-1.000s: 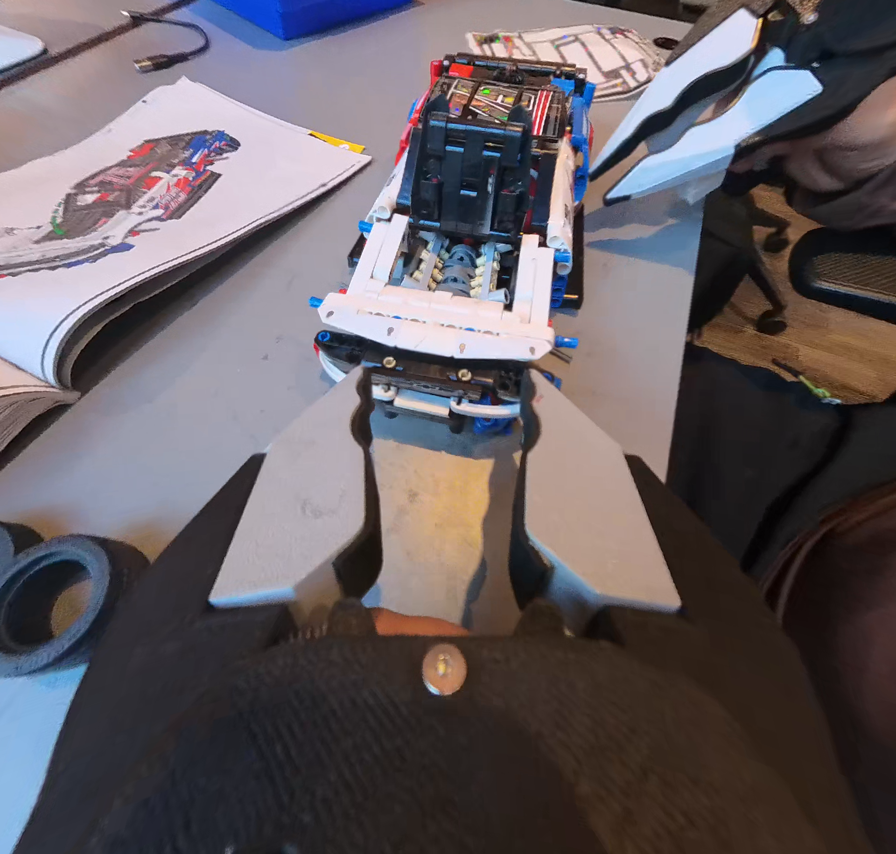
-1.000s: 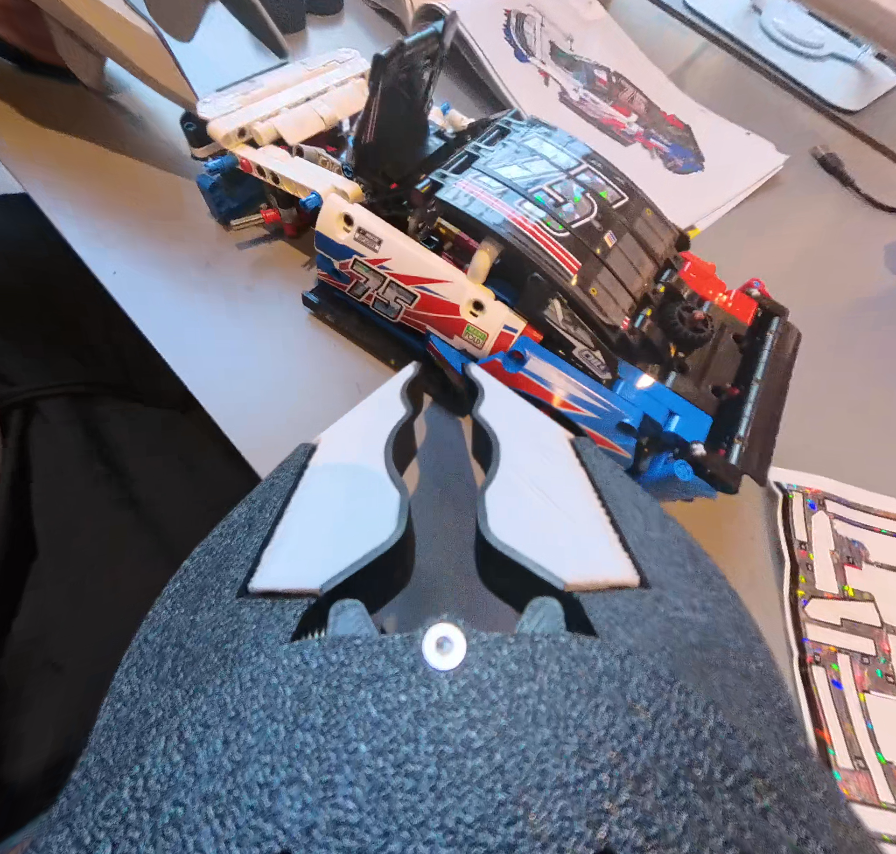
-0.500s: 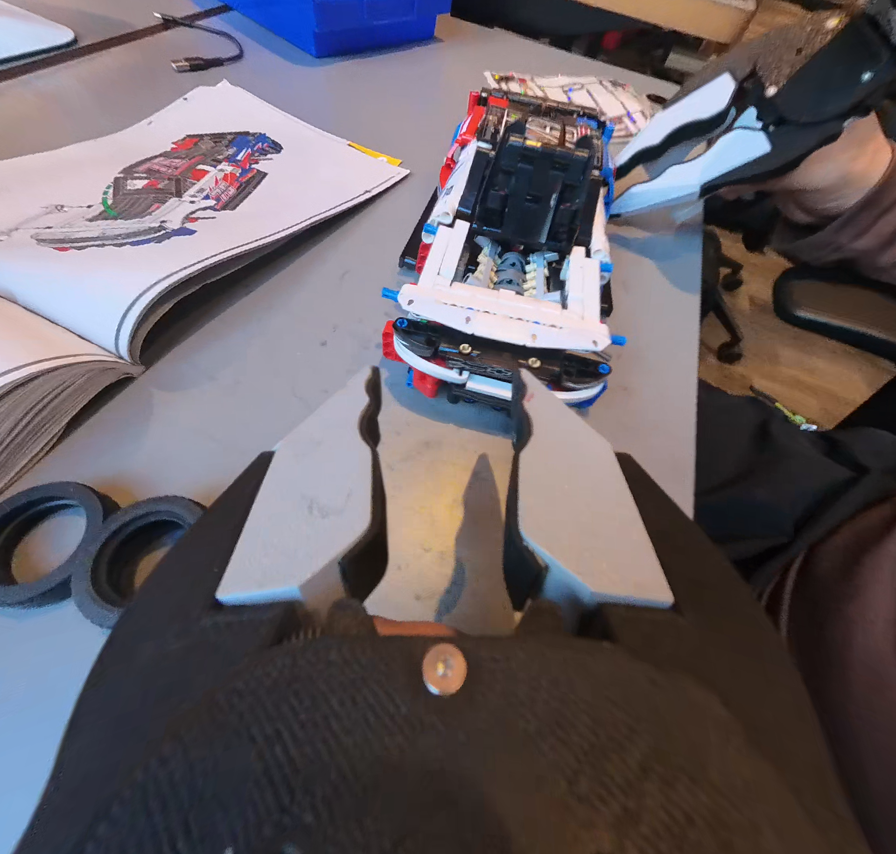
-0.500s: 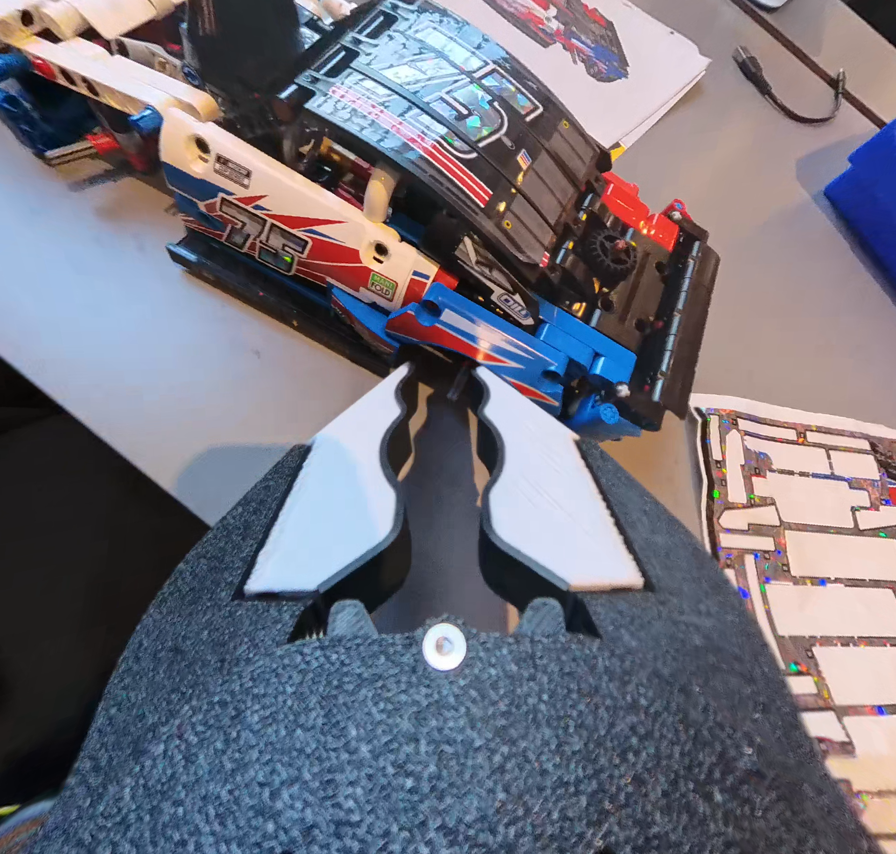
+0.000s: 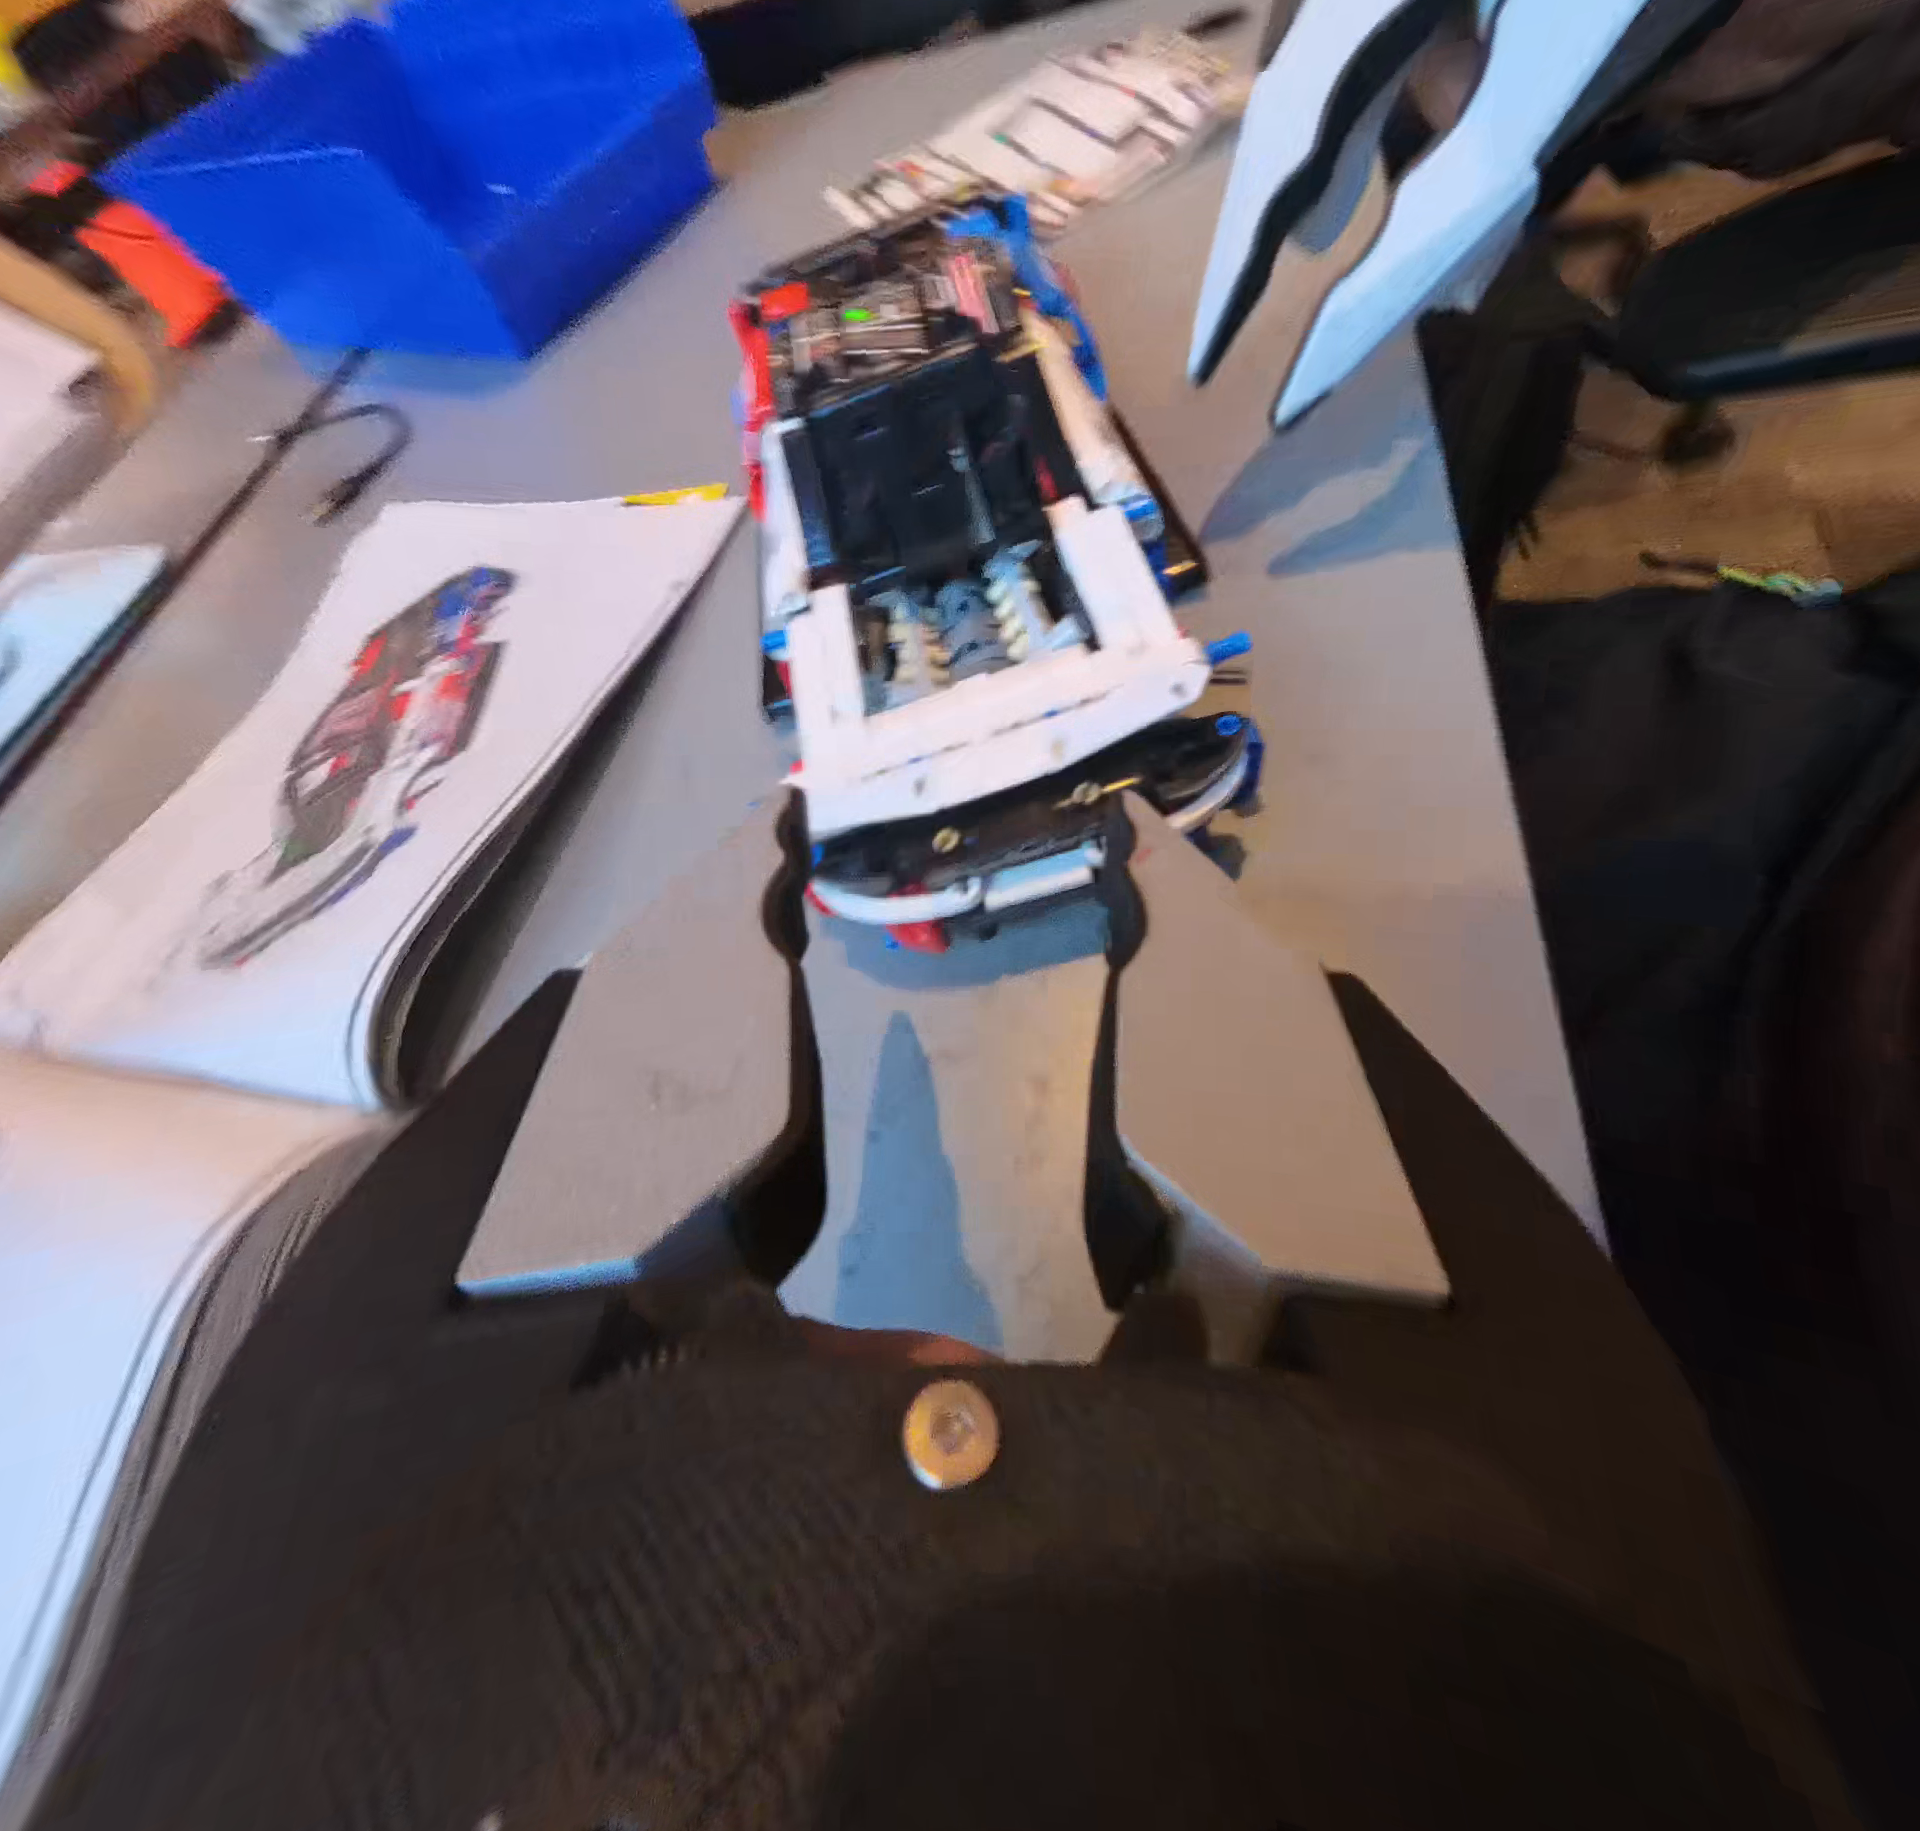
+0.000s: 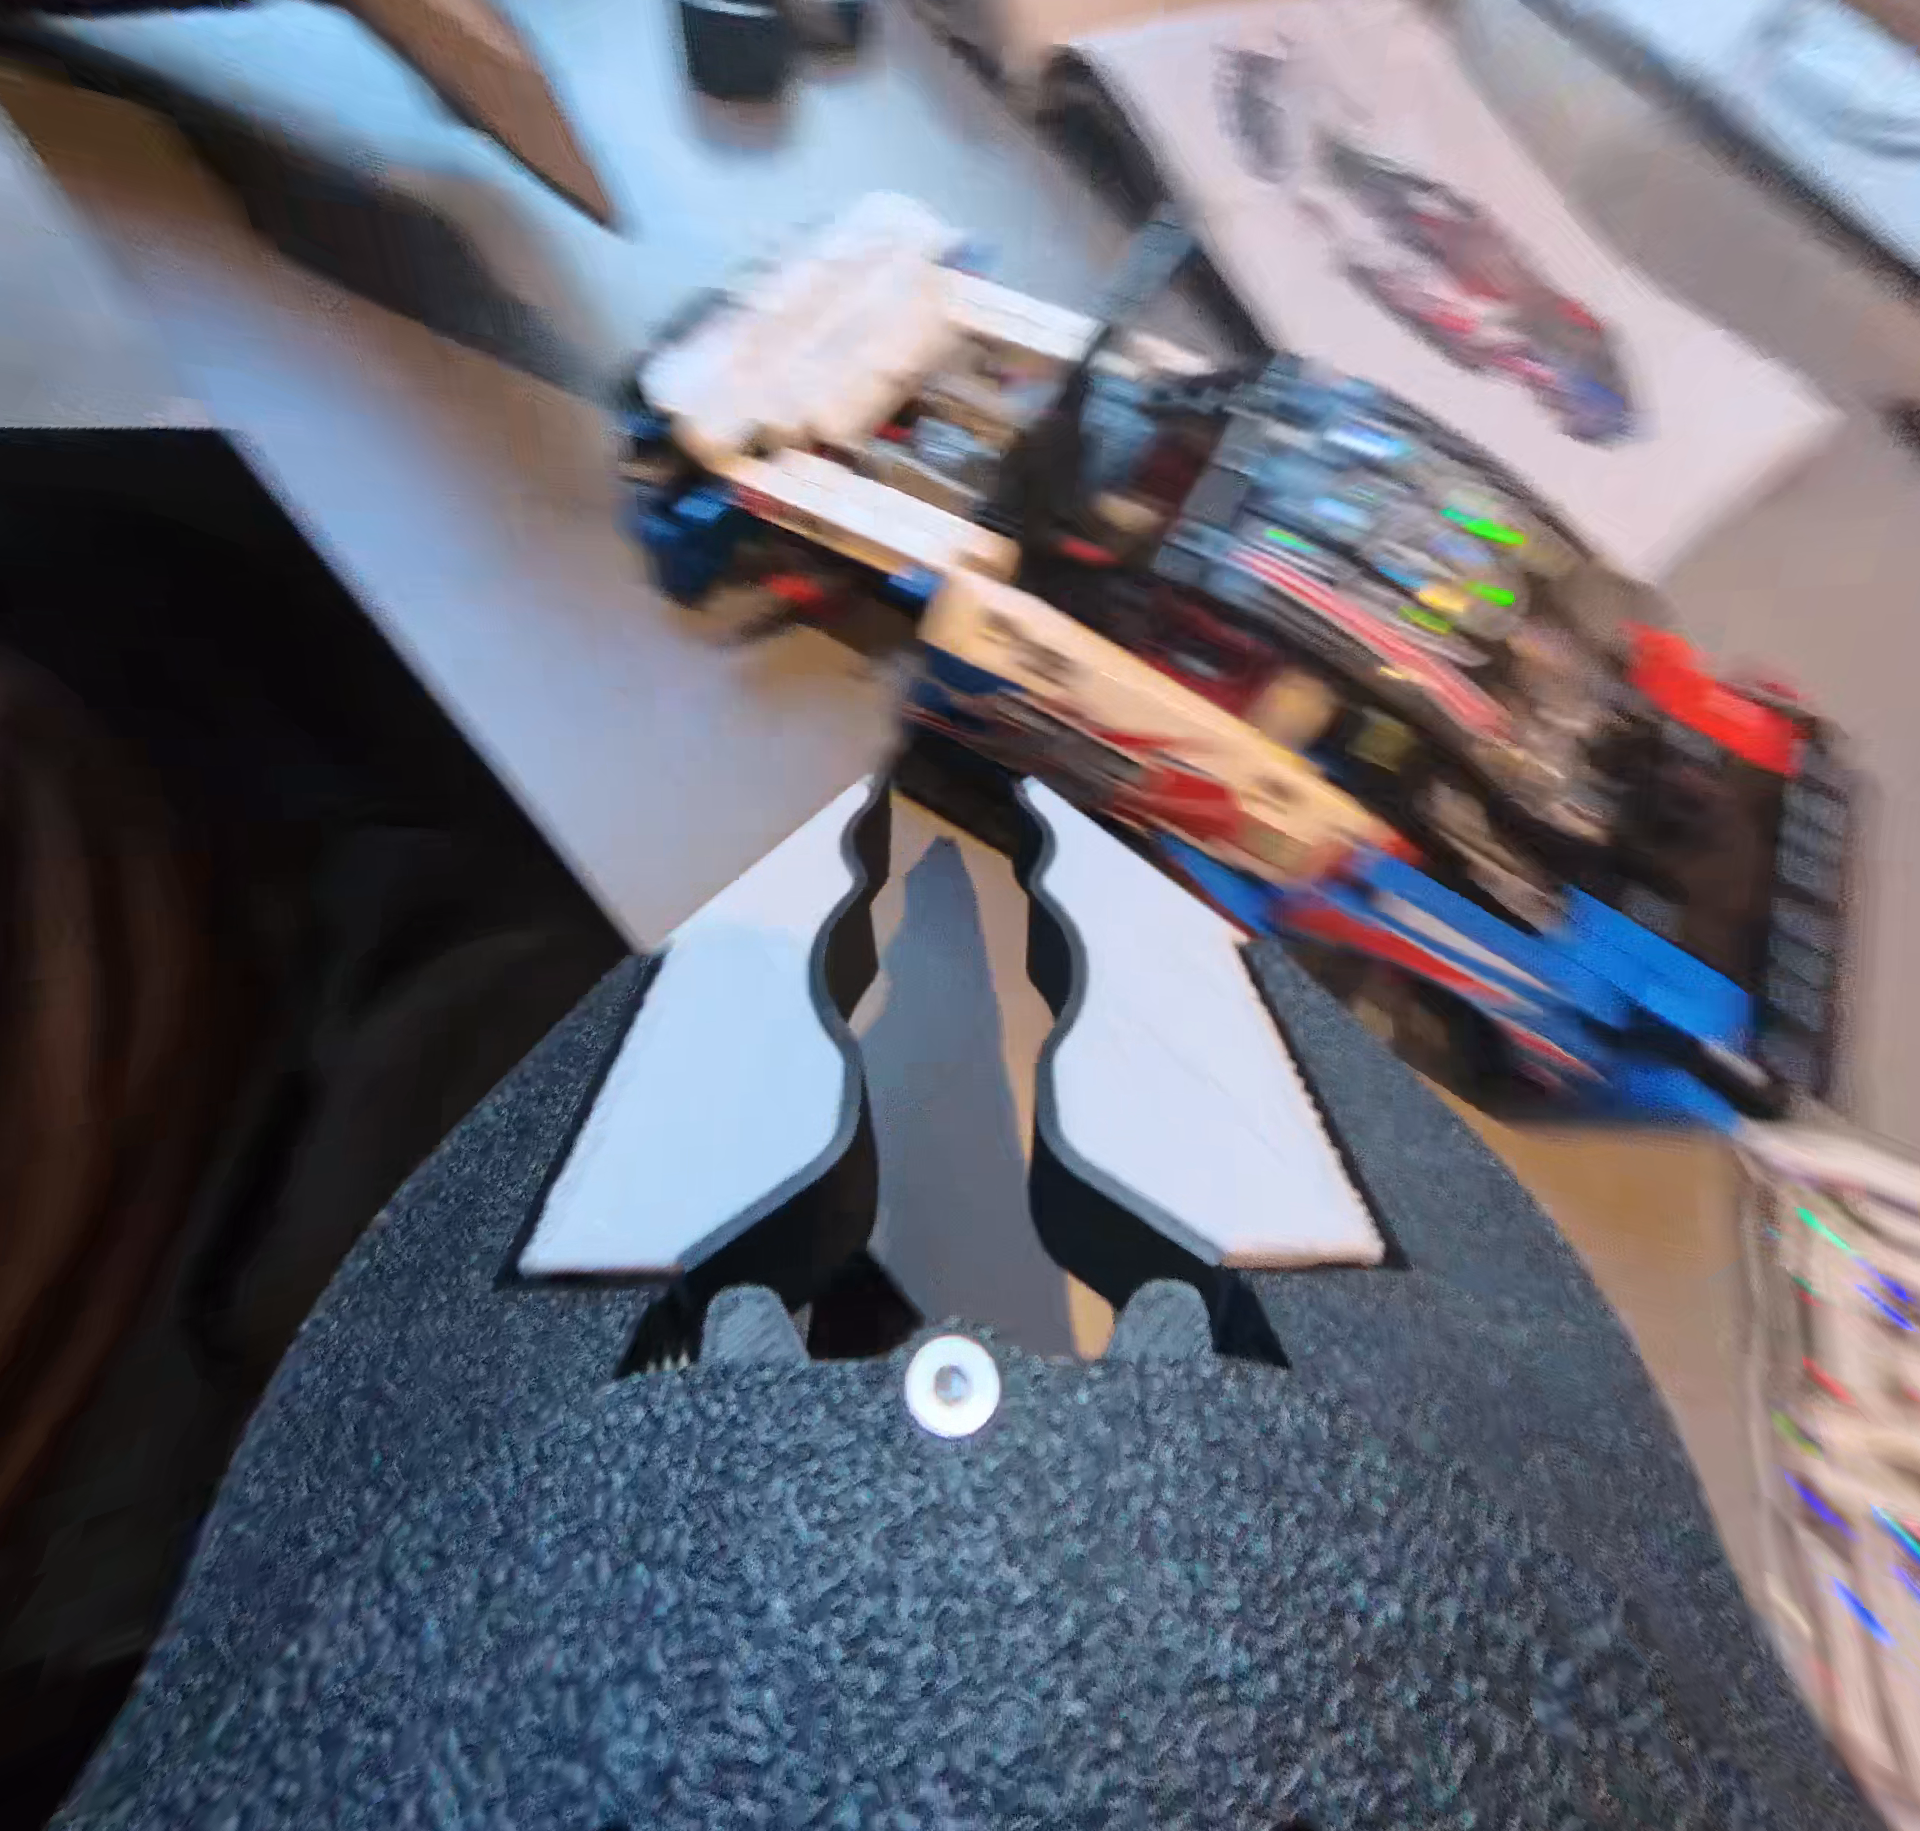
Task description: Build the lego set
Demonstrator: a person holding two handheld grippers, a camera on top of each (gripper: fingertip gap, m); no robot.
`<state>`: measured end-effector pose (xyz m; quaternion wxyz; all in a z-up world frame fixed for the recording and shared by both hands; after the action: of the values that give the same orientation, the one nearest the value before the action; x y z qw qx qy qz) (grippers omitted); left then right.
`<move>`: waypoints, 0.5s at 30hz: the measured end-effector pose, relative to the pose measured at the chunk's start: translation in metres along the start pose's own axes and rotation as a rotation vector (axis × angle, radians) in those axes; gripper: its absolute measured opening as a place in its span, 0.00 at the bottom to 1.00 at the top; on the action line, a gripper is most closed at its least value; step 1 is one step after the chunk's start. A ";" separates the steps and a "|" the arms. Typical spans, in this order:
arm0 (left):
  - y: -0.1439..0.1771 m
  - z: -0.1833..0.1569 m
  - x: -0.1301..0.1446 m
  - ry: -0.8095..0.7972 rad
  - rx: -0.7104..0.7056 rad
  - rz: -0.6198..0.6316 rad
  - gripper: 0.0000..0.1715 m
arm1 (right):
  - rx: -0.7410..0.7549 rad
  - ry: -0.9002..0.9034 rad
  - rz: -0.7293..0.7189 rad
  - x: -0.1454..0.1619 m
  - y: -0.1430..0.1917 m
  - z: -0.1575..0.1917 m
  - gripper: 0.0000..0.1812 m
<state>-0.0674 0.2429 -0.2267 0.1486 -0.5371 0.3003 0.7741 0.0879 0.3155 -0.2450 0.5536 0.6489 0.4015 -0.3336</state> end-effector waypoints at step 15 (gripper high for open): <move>-0.036 -0.028 -0.006 -0.290 0.393 0.061 0.20 | -0.314 -0.515 -0.084 -0.030 -0.059 0.064 0.12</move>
<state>-0.0244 0.2542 -0.2393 0.2686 -0.3717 0.4367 0.7739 0.0220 0.2516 -0.2558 0.7164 0.4322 0.3213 -0.4435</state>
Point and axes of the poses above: each gripper's, where its closed fingertips meet, y back along the fingers, x out of its underside, z = x × y across the jaws, the point moved 2 cm from there along y, back along the fingers, and after that the axes turned 10 degrees about -z, right-handed, at the moved point
